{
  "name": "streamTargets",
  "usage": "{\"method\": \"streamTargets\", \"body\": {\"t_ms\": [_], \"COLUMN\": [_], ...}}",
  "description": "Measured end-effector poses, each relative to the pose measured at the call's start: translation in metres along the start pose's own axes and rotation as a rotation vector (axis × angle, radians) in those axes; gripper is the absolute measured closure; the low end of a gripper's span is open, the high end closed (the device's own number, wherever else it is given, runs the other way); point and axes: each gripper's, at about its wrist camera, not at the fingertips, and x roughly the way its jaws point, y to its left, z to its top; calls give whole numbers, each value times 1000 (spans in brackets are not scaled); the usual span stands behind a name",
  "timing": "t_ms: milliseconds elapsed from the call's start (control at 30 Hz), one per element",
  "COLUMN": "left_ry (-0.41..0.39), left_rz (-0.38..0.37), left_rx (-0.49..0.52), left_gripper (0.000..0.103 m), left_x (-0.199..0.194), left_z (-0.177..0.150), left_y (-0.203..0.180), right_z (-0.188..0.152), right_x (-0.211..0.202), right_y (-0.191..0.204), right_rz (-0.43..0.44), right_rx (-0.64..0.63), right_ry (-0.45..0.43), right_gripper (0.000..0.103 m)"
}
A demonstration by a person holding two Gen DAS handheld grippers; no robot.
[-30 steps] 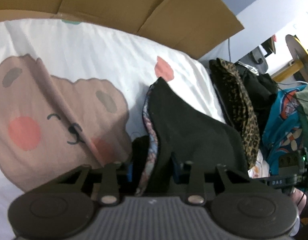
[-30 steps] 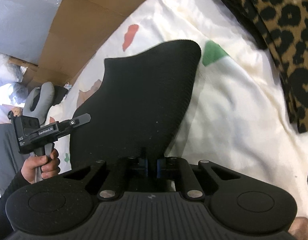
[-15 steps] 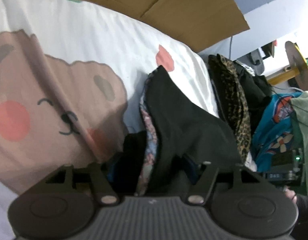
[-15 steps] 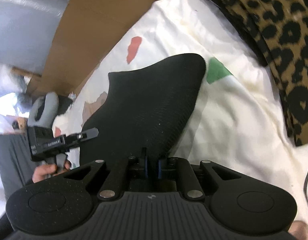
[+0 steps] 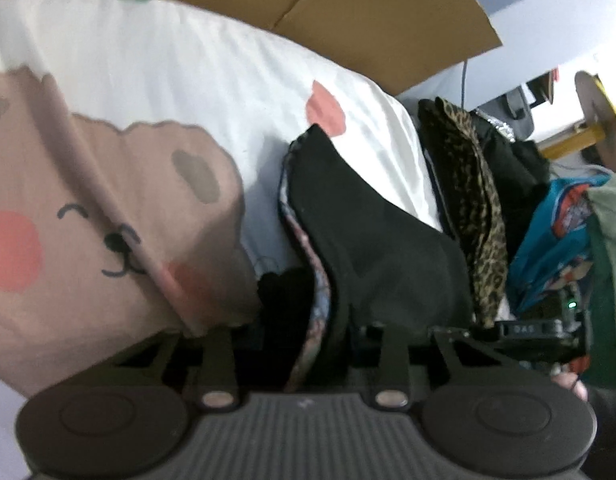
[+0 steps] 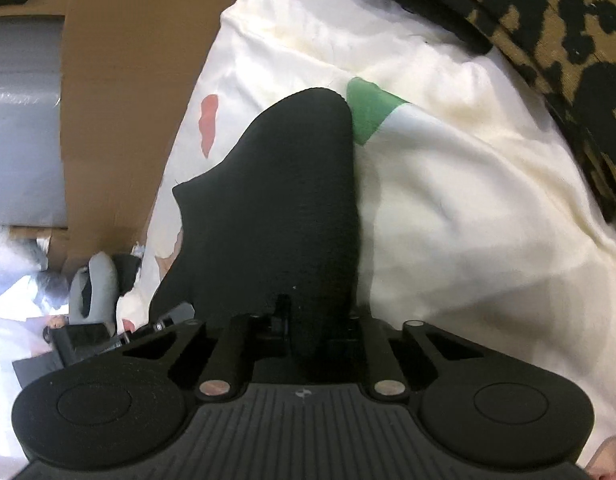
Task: Fold clothes
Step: 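Lift the folded black shorts up off the duvet with both tools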
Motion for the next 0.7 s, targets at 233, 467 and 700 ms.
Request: {"method": "streamTargets", "body": {"t_ms": [233, 467, 700], "left_ry": [-31, -99, -156], "left_rz": [93, 115, 132], "left_rx": [53, 17, 10], "left_gripper": [70, 71, 71], "left_x": [-15, -50, -89], "left_z": [-3, -12, -24], "left_y": [-27, -52, -86], "right_z": [-5, -12, -20], "right_x": [-5, -28, -64], "right_y": [39, 84, 127], "right_rz": [-114, -125, -117], "right_rx": [-153, -300, -450], "right_ry": [1, -22, -58], "right_gripper": [95, 95, 95]}}
